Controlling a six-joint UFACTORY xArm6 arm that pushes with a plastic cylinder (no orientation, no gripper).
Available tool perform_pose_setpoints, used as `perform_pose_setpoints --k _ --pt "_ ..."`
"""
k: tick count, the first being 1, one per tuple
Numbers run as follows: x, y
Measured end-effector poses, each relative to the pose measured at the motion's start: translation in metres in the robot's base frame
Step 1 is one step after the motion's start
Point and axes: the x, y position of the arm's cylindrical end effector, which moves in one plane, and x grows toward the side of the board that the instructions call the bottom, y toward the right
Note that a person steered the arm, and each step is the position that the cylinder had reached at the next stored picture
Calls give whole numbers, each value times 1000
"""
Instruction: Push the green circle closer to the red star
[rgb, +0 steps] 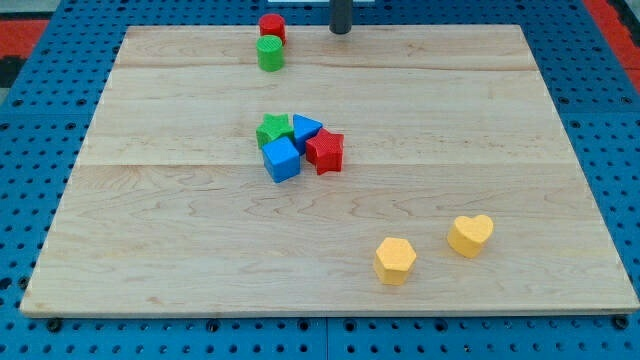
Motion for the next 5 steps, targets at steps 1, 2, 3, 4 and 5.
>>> perform_pose_setpoints --k 1,2,3,4,5 --pt "0 -73" --pt "5 -114" --pt "39 -111" --pt "77 -57" --pt "132 -33"
